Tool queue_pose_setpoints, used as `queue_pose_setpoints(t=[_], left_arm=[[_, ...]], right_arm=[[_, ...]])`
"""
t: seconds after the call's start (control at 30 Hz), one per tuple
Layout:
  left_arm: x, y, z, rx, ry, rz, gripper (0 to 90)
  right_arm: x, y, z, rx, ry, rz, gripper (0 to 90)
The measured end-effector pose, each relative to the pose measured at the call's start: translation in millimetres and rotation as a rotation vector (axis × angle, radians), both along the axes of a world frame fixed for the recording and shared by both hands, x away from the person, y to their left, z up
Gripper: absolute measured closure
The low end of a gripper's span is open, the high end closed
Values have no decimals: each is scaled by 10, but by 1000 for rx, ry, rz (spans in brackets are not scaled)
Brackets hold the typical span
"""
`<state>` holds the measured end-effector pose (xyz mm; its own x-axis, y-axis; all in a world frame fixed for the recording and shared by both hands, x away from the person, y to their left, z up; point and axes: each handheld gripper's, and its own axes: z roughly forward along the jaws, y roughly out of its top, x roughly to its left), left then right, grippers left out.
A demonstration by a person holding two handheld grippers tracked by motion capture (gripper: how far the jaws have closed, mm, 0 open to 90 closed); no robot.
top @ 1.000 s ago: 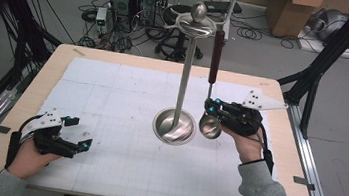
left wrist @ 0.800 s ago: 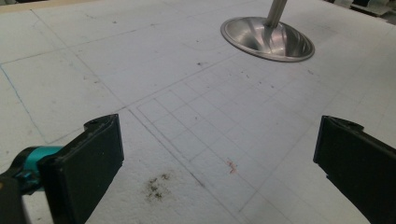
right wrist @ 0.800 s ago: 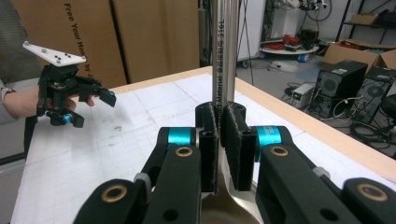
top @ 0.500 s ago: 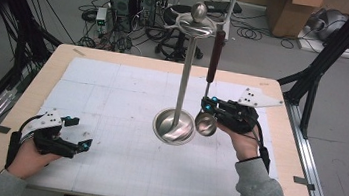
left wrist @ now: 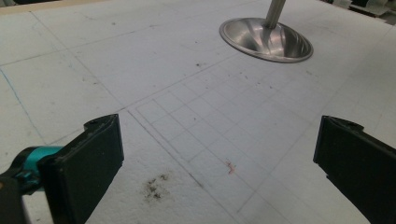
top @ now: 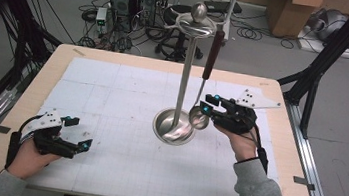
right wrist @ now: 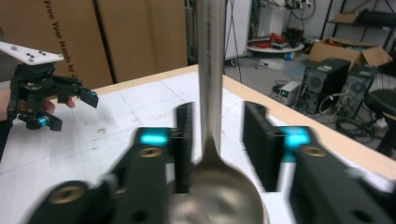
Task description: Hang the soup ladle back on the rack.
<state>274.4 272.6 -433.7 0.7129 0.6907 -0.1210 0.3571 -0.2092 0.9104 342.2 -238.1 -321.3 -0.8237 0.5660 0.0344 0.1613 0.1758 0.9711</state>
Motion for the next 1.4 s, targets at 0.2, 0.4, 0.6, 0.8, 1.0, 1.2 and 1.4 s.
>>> queue_pose_setpoints(t=[0.2, 0.4, 0.6, 0.8, 1.0, 1.2, 1.4], left_arm=[[-2, 0, 3, 4, -7, -2, 22], [-14, 11, 22, -14, -22, 4, 21], [-21, 14, 30, -12, -36, 5, 22], [-22, 18, 36, -21, -39, 6, 22], [-34, 17, 45, -21, -40, 6, 22], [-31, 12, 41, -17, -38, 4, 22], [-36, 14, 45, -22, -40, 9, 22]], right_arm=[[-19, -105, -72, 44, 19, 35, 292], [-57, -231, -165, 34, -3, -2, 88], [-20, -348, -244, 41, 25, -87, 0], [-44, -400, -350, 16, 37, -88, 0], [-110, -494, -482, -27, 42, -111, 0], [-154, -648, -660, -71, 69, -150, 0], [-187, -805, -732, -30, 88, -174, 0]])
